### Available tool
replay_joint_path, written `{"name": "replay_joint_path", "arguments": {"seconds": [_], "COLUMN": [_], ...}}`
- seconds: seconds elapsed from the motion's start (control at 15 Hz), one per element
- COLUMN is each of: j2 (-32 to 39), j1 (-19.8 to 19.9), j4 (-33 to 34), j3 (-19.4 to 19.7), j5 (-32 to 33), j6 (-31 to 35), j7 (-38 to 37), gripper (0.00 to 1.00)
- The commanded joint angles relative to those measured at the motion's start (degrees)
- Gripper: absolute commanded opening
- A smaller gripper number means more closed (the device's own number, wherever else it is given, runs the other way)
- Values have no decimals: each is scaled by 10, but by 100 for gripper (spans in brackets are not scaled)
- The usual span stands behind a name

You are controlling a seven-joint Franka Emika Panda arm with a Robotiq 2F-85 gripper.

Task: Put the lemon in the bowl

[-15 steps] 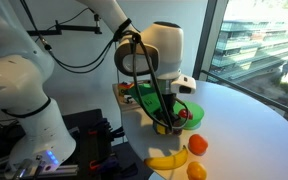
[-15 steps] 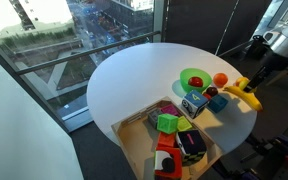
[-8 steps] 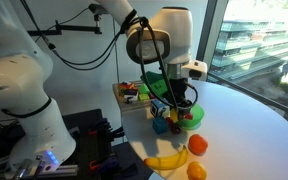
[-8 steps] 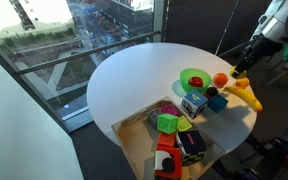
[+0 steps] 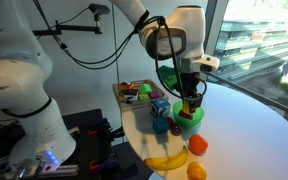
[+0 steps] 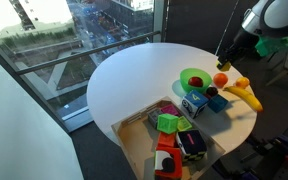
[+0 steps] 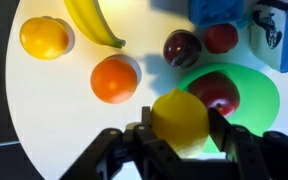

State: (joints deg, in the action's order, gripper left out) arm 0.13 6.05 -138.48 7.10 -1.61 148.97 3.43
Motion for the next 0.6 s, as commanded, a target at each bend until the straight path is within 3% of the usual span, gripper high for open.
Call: {"name": "replay_joint_path", "arguments": {"seconds": [0.0,0.53], "j2": [60,133], "j1": [-4,-27], "j4": [63,122], "j3": [-7,-6], "j5": [18,32], "j6": [1,-1], "j7": [-68,-128], "gripper": [33,33]}}
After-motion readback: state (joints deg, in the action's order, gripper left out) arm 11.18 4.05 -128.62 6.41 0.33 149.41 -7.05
